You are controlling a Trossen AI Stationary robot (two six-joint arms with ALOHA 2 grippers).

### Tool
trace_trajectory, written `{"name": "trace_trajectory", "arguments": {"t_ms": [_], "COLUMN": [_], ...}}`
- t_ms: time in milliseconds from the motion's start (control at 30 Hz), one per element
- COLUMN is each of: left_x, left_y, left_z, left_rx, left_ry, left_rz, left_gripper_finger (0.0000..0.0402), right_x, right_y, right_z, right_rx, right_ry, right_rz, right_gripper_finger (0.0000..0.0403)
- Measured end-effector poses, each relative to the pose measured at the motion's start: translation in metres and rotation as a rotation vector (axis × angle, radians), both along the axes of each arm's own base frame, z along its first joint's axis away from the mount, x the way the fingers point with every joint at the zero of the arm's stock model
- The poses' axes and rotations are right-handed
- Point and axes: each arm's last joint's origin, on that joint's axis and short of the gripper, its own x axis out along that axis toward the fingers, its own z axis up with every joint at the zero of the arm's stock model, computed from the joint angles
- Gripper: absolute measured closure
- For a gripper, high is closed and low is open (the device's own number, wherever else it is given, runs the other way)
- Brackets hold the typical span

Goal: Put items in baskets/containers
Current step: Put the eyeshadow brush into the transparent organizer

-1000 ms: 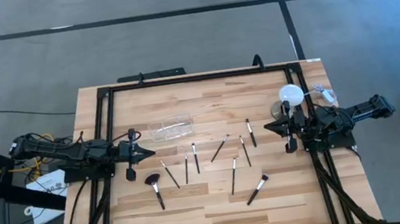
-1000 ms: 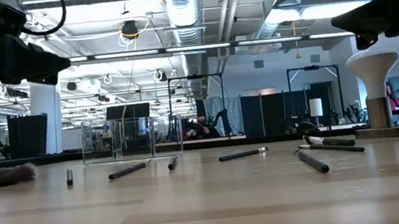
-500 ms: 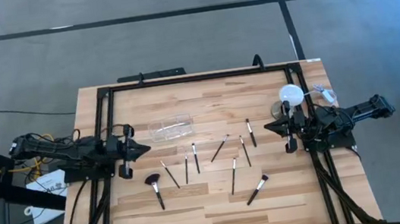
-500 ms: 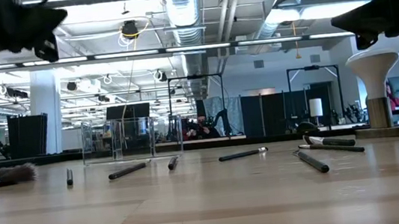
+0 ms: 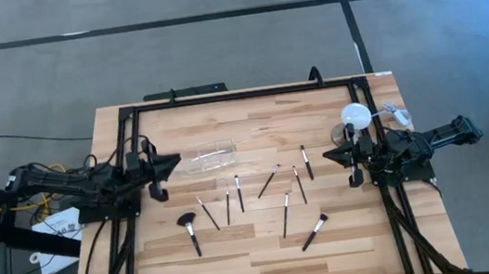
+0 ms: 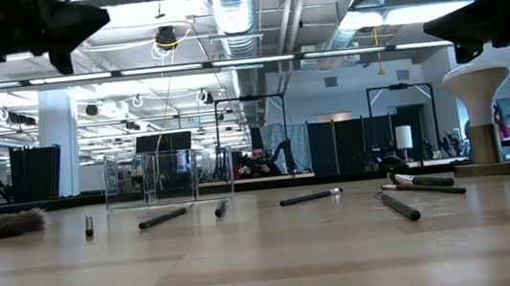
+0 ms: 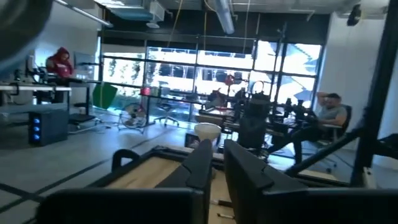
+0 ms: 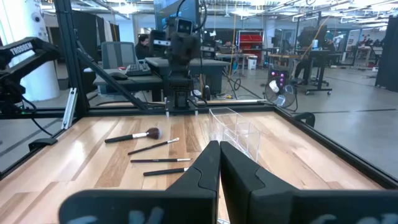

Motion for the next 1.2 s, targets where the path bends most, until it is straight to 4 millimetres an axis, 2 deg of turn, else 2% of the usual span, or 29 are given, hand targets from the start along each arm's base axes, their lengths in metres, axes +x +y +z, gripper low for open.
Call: {"name": "trace_trajectory", "arguments": {"t_ms": [167, 267, 433, 567, 867, 1000, 1200], "left_x": [0.015, 0.026, 0.040, 0.049, 0.059, 0.059, 0.056], "left_y": [0.004, 0.006, 0.007, 0.003, -0.014, -0.025, -0.037], "left_z": [0.023, 0.026, 0.013, 0.001, -0.042, -0.050, -0.047], "left_rx": [0.045, 0.054, 0.041, -0.047, -0.326, -0.365, -0.382], "left_ry": [0.031, 0.076, 0.176, 0.243, 0.512, 0.564, 0.558], "left_rz": [0.053, 0.078, 0.085, 0.020, -0.050, -0.103, -0.182], "left_gripper_finger": [0.0317, 0.0300, 0.0289, 0.0291, 0.0293, 0.0293, 0.0293], "right_x": [0.000, 0.000, 0.000, 0.000, 0.000, 0.000, 0.000], "right_y": [0.000, 0.000, 0.000, 0.000, 0.000, 0.000, 0.000], "right_z": [0.000, 0.000, 0.000, 0.000, 0.000, 0.000, 0.000], "right_rx": [0.000, 0.000, 0.000, 0.000, 0.000, 0.000, 0.000], "right_ry": [0.000, 0.000, -0.001, 0.000, 0.000, -0.001, 0.000], "right_rz": [0.000, 0.000, 0.000, 0.000, 0.000, 0.000, 0.000], "right_gripper_finger": [0.0399, 0.0399, 0.0399, 0.0399, 0.0399, 0.0399, 0.0399]}}
